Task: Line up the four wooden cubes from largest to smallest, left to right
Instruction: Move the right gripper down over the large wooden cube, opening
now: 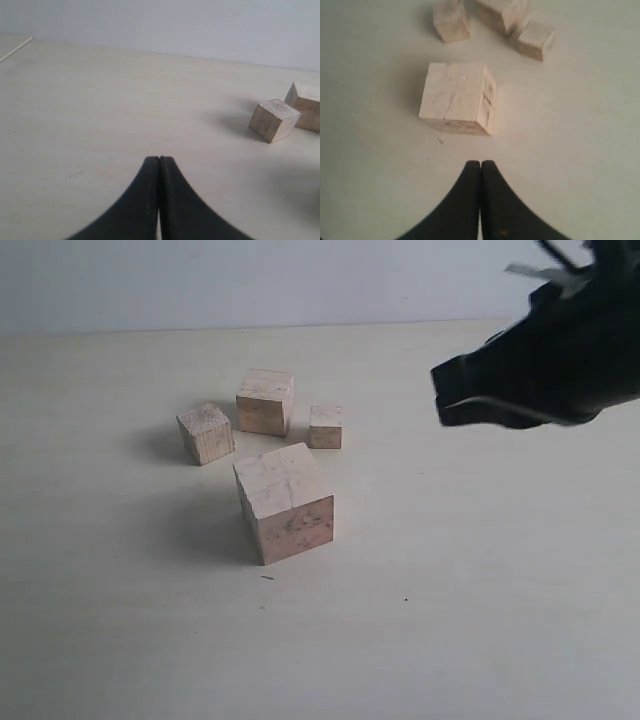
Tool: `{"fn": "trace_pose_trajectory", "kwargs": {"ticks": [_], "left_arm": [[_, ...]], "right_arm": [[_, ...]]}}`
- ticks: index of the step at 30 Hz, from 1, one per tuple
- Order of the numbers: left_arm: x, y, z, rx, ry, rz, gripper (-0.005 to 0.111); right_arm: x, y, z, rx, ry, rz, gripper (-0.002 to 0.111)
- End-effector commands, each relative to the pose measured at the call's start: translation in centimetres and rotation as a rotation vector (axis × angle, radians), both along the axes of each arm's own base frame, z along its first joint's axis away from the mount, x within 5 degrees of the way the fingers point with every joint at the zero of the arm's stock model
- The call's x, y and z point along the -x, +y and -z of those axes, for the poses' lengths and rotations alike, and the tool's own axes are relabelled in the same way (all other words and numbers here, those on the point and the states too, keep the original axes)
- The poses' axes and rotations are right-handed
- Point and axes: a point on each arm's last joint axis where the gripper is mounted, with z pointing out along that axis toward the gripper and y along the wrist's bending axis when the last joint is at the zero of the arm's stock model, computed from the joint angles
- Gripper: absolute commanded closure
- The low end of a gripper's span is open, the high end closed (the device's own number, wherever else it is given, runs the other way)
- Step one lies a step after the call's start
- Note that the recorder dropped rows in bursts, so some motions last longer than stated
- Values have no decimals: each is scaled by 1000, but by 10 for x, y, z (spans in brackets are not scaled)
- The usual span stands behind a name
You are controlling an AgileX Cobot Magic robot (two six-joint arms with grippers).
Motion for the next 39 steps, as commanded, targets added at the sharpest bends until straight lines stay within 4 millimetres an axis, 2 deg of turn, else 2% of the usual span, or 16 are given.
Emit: {"fn": "trace_pose_trajectory", "kwargs": {"ticks": [1,5,8,12,15,18,19,21,22,32,34,39], "left_arm": [[0,0,0,2,-11,3,107],[0,0,0,2,-11,3,107],[0,0,0,2,-11,3,107],[0,0,0,2,-11,3,107],[0,0,0,2,-11,3,107],[0,0,0,2,-11,3,107],[0,0,0,2,-11,3,107],[0,0,0,2,-11,3,107],[0,0,0,2,-11,3,107],[0,0,0,2,-11,3,107],[0,0,0,2,-11,3,107],[0,0,0,2,-11,3,107]], "right_arm": [[-12,12,19,14,71,5,108],[-20,17,25,-11,61,43,108],[-24,21,22,-73,39,72,108],[-25,29,16,-136,17,0,103],[-26,36,13,-154,47,-55,87],[-30,44,15,-140,75,-126,60],[-32,47,14,-134,70,-160,48],[-36,52,15,-122,87,-210,34],[-37,56,15,-119,103,-231,30],[-25,125,11,-93,91,-422,30],[-26,132,17,-31,74,-461,30],[-33,136,30,48,70,-494,30]]}}
